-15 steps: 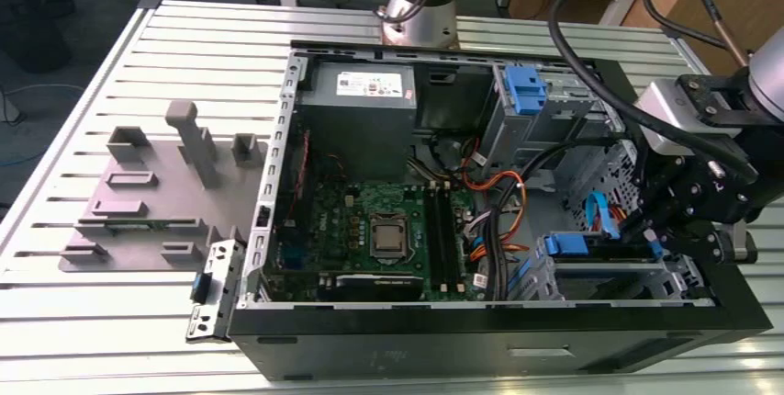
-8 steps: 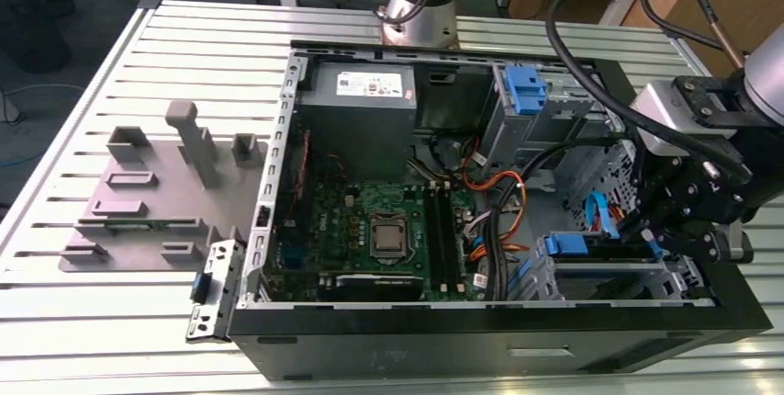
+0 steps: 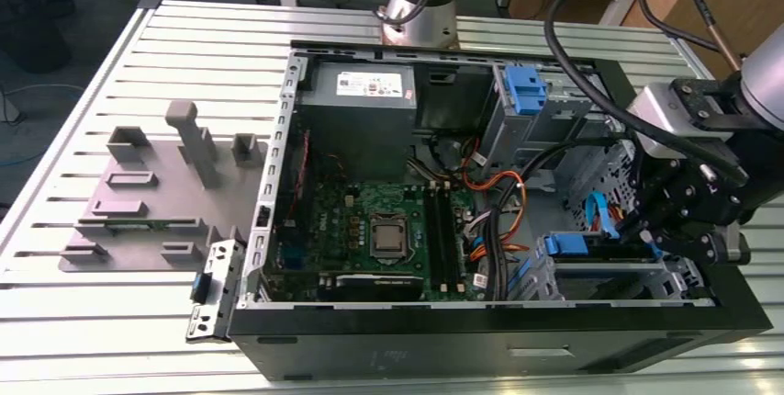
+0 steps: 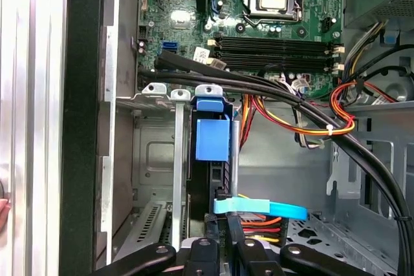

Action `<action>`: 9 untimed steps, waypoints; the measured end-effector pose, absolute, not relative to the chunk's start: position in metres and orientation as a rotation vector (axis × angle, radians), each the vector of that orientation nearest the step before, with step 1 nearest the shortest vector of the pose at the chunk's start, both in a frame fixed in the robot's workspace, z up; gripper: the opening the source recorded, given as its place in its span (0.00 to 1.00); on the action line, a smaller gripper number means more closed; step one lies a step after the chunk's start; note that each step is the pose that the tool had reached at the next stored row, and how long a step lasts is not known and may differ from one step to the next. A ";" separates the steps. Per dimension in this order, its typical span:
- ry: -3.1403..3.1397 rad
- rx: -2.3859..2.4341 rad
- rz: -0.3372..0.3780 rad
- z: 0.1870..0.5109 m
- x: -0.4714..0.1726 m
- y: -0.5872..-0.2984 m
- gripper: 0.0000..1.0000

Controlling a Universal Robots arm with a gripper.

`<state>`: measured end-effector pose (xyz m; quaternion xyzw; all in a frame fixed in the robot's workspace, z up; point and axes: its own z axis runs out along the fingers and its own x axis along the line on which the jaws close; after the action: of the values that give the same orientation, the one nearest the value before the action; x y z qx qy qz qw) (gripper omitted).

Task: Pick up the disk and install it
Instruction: 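Insert the second disk wire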

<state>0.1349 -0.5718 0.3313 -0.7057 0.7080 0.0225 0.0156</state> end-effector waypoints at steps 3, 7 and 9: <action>2.203 -2.195 0.069 0.331 0.135 -0.572 0.17; 2.202 -2.195 0.070 0.329 0.135 -0.572 0.17; 2.203 -2.195 0.069 0.329 0.135 -0.572 0.17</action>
<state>0.1349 -0.5718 0.3285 -0.7057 0.7080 0.0223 0.0155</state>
